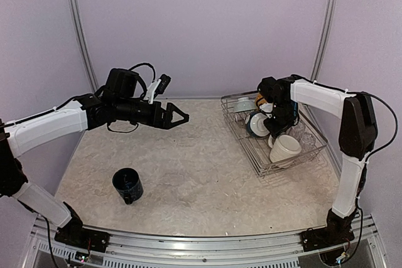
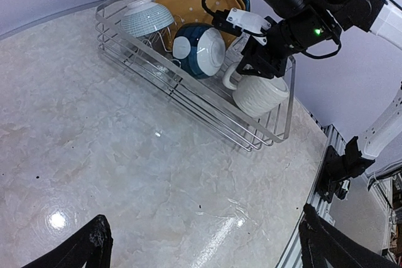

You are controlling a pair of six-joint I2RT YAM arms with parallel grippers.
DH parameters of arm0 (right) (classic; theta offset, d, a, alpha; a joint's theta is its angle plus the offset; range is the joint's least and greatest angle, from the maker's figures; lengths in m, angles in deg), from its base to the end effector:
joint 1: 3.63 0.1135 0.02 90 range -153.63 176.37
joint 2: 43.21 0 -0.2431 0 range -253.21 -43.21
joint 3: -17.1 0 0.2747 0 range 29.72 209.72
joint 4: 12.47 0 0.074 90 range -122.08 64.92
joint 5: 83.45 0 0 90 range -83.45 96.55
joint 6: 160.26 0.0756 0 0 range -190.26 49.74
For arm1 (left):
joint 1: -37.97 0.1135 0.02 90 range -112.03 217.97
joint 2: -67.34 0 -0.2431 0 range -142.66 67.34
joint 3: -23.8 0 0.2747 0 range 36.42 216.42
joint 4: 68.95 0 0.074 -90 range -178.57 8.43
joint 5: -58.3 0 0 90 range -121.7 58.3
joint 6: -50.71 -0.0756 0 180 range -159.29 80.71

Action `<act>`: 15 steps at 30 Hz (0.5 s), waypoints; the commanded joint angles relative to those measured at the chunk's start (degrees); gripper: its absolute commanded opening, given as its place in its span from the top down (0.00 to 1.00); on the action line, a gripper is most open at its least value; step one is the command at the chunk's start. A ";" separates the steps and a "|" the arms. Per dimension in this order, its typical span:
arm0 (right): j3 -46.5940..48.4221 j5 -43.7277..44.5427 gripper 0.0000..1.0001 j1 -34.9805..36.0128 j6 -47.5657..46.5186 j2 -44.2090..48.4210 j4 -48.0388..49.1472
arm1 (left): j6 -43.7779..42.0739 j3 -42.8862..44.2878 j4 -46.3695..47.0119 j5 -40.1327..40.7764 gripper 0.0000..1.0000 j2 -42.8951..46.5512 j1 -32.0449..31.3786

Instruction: Load the mixed dishes into the dish rack

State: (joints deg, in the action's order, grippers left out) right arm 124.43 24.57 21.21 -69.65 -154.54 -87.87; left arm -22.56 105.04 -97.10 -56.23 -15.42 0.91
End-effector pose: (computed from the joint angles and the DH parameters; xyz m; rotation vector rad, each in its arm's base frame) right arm 0.3813 0.1507 0.1774 -0.5607 2.8132 -0.3850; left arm 0.2907 -0.2589 0.2767 0.6569 2.1004 -0.9973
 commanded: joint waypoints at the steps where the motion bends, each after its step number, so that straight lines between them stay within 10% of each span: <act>1: -0.98 -1.60 0.52 -0.70 0.45 2.21 -1.45 | 0.58 -0.15 -0.60 0.61 0.01 -0.30 0.41; 15: -4.21 -9.41 0.22 -0.68 -2.25 6.96 4.31 | 1.24 1.16 -5.47 6.88 0.01 0.70 2.20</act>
State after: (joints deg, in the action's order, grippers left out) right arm 121.53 18.47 21.19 -70.66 -150.04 -85.83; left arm -22.52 105.04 -99.28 -52.82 -15.45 1.94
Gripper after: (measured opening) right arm 0.741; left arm 0.990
